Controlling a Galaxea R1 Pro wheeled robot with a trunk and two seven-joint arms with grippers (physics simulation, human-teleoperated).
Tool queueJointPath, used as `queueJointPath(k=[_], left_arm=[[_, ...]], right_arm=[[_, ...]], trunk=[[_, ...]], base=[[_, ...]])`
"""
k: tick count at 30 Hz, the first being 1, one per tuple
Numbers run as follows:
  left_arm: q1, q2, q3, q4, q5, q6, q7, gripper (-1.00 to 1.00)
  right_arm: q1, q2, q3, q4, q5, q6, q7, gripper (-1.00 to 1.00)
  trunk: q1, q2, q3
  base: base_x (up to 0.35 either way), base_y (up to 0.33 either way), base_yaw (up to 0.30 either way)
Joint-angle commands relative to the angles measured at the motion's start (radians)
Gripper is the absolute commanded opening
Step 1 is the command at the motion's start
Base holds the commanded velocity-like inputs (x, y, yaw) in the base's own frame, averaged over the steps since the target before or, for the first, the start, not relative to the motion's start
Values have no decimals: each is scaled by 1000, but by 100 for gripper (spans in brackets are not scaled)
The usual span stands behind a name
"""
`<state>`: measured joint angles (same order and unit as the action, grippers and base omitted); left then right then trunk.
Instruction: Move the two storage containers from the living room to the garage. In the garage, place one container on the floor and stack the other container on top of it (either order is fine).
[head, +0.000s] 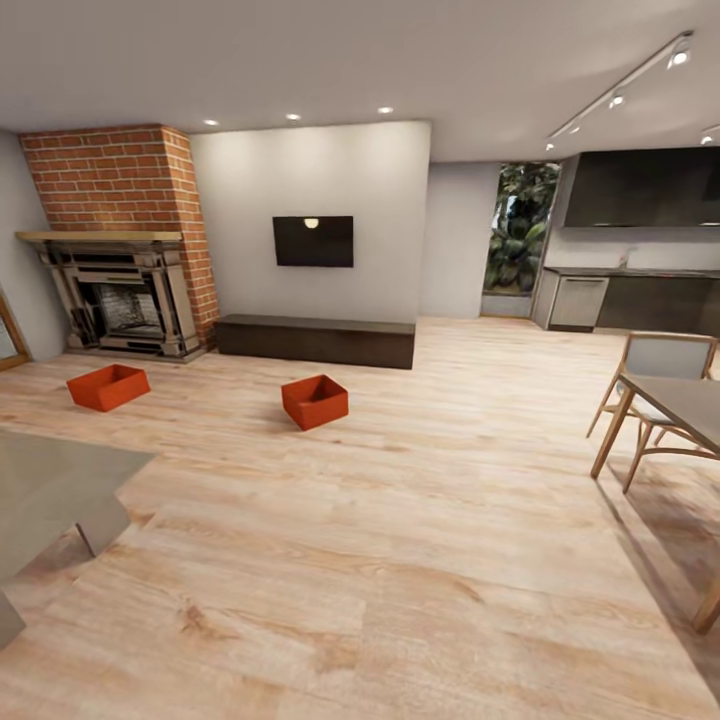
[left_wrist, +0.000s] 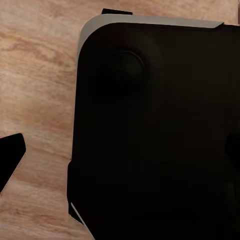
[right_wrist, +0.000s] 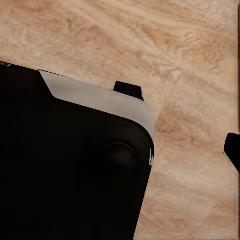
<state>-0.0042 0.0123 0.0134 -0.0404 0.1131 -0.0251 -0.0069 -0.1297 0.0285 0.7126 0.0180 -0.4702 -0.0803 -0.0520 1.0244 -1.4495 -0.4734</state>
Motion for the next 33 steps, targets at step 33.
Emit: queueJointPath(k=[33], left_arm=[[0,0,0,0,8,-3,-1,100]], right_arm=[[-1,1,8,2,-9,-4,-2,100]], trunk=[[1,0,-1]], base=[[322,0,0]])
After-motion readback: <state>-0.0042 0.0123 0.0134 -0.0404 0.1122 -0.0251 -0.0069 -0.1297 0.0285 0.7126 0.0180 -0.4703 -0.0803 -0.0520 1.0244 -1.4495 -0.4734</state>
